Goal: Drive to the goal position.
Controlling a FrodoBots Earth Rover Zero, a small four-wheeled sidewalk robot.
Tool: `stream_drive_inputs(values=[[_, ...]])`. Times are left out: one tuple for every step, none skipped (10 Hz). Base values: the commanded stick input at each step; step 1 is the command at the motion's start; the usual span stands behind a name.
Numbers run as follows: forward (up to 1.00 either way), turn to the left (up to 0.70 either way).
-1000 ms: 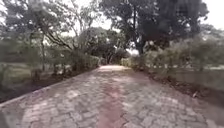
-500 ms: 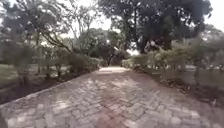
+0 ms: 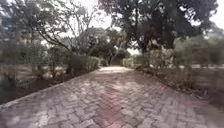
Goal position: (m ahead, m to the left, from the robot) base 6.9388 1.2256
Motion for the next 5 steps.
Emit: stream_drive_inputs(values=[[0.85, 0.00], [0.85, 0.00], [0.85, 0.00], [0.85, 0.00], [0.85, 0.00]])
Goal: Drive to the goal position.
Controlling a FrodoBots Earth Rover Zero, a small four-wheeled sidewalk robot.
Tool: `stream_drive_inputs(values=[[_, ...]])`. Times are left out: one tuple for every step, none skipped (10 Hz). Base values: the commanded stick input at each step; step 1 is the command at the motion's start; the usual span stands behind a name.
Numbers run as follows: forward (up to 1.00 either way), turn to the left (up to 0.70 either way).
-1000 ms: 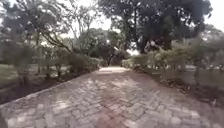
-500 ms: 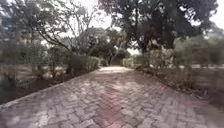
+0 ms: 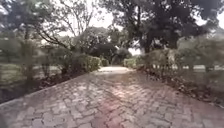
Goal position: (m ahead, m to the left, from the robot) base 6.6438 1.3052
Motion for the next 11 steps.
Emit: stream_drive_inputs(values=[[0.85, 0.00], [0.85, 0.00], [0.85, 0.00], [0.85, 0.00], [0.85, 0.00], [0.85, 0.00], [0.85, 0.00], [0.85, 0.00], [0.85, 0.00], [0.85, 0.00], [0.85, 0.00]])
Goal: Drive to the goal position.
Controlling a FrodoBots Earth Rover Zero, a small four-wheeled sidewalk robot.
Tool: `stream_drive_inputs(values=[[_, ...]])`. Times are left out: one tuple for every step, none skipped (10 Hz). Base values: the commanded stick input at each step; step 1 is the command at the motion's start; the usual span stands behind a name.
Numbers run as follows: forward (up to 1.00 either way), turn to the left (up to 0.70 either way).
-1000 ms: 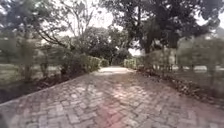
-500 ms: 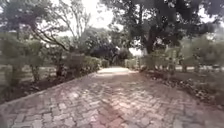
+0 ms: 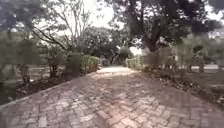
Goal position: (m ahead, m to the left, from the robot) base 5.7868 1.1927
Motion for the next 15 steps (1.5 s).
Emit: stream_drive_inputs(values=[[0.85, 0.00], [0.85, 0.00], [0.85, 0.00], [0.85, 0.00], [0.85, 0.00], [0.85, 0.00], [0.85, 0.00], [0.85, 0.00], [0.85, 0.00], [0.85, 0.00], [0.85, 0.00], [0.85, 0.00], [0.85, 0.00], [0.85, 0.00], [0.85, 0.00]])
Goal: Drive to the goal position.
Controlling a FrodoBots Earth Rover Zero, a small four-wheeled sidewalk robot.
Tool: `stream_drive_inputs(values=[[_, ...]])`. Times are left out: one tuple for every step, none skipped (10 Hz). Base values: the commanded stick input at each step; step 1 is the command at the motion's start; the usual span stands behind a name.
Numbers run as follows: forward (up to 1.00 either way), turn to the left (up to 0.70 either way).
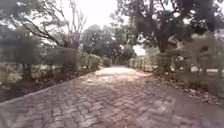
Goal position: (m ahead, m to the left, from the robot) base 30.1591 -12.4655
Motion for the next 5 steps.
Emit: stream_drive_inputs(values=[[0.85, 0.00], [0.85, 0.00], [0.85, 0.00], [0.85, 0.00], [0.85, 0.00]])
